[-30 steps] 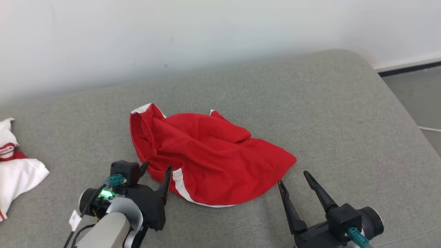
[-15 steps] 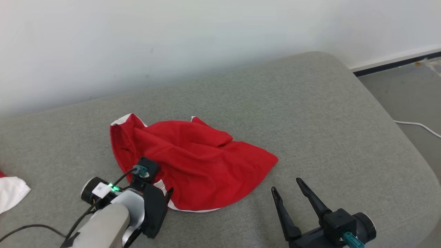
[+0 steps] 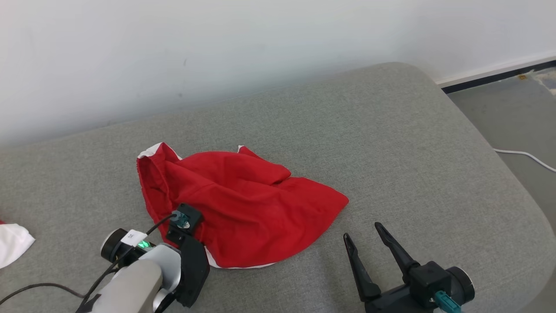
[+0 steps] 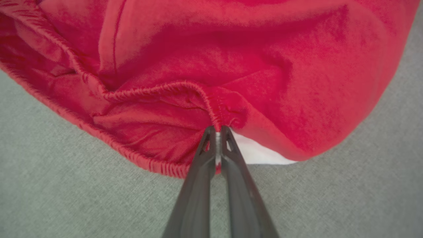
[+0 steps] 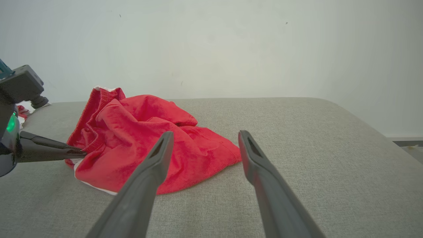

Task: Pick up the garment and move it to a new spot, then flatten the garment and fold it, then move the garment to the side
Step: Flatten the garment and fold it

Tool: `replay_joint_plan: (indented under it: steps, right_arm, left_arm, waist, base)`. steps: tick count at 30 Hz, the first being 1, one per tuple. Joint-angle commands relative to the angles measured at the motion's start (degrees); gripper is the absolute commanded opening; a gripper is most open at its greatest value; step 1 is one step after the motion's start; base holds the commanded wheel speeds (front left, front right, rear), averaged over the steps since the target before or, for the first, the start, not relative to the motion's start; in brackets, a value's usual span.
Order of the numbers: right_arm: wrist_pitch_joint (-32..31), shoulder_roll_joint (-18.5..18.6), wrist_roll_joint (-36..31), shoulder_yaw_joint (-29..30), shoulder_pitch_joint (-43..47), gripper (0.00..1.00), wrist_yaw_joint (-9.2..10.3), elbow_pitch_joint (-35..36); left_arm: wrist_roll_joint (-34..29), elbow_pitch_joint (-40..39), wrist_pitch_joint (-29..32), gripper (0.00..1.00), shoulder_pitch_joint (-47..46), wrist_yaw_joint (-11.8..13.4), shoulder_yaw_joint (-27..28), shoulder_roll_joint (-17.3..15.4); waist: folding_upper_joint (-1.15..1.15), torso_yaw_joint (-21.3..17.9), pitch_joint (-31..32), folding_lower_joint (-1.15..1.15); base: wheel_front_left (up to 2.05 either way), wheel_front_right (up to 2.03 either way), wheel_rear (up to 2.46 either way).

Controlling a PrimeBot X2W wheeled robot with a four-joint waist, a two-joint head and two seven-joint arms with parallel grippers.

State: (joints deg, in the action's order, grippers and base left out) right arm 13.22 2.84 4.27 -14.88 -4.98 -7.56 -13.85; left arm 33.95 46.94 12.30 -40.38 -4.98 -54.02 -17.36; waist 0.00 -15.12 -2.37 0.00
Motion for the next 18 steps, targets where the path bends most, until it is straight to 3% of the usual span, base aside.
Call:
replay_joint_plan:
  steps: [1, 5, 11, 14, 18]
  right_arm:
    - [0.4, 0.1, 0.4, 0.2, -0.5, 1.00, 0.15, 0.0]
    - [0.5, 0.1, 0.2, 1.2, 0.0, 1.00, 0.15, 0.2]
    - [0.6, 0.1, 0.2, 2.6, 1.2, 1.00, 0.15, 0.3]
    - [0.5, 0.1, 0.3, 2.8, 1.6, 1.00, 0.15, 0.5]
    - [0.2, 0.1, 0.3, 3.0, 1.7, 1.00, 0.15, 0.8]
  left_arm:
    - [0.6, 0.4, -0.3, 0.00, 0.8, 0.5, 0.5, -0.1]
    - [5.6, -1.2, -5.7, 0.00, 1.8, 1.4, 5.7, 0.9]
    - [22.7, -7.4, -14.7, 0.00, 9.0, 0.2, 21.0, 3.1]
    - [27.1, -9.8, -16.2, 0.00, 12.3, -0.1, 24.7, 3.2]
    - [31.2, -13.0, -16.7, 0.00, 18.6, 1.4, 27.7, 2.2]
  waist:
    - [0.00, 0.3, -0.2, 0.00]
    - [0.00, 1.4, -0.3, 0.00]
    - [0.00, 4.0, 0.6, 0.00]
    - [0.00, 5.0, 0.9, 0.00]
    - [0.00, 6.7, 1.4, 0.00]
  base:
    - [0.00, 0.00, 0.00]
    - [0.00, 0.00, 0.00]
    - [0.00, 0.00, 0.00]
    - [0.00, 0.00, 0.00]
    - [0.00, 0.00, 0.00]
